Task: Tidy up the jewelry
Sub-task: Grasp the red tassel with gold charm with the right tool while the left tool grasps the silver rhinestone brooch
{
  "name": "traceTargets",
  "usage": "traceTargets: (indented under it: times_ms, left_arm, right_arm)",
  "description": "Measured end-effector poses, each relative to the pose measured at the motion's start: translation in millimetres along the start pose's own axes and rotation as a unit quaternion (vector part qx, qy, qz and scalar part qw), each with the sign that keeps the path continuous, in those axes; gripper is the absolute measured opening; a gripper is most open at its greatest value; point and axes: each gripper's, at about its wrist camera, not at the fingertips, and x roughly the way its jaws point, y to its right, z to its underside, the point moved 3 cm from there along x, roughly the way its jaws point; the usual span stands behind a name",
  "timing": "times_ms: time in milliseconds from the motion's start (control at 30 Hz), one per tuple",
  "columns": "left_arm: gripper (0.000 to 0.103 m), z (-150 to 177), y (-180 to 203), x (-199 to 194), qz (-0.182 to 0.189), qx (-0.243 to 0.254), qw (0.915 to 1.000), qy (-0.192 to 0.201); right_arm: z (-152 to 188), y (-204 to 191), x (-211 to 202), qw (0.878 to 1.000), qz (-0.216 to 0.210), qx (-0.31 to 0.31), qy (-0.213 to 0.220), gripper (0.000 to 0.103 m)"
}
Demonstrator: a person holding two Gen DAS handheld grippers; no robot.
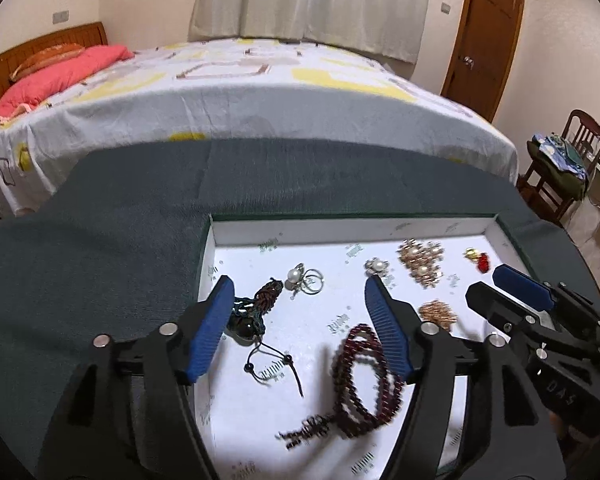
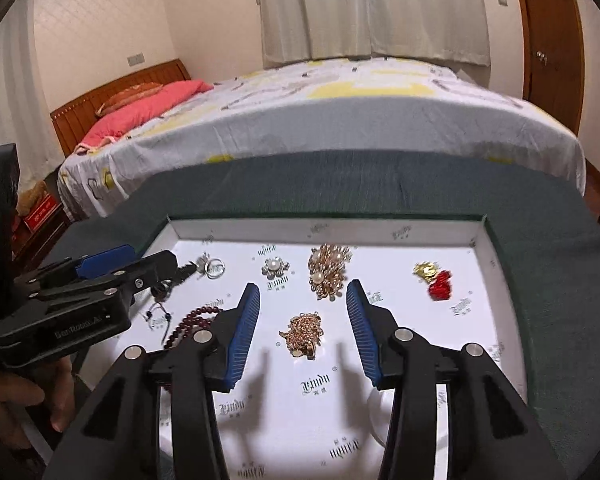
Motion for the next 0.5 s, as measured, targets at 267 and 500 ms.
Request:
traceTargets:
  times_ms: [267, 500]
  left_arm:
    - [0.072, 11.6, 14.4, -53.7, -0.012, -0.002, 0.9989, 0.045]
    - [0.073, 44.3, 21.4, -85.8, -0.030, -0.016, 0.9979, 0.055]
  right_arm:
    - [16.2, 7.5, -52.5, 1.000, 0.011, 0.007, 0.029, 0.045]
    - [54.5, 8.4, -82.4, 1.000, 0.021, 0.002, 0.020, 0.045]
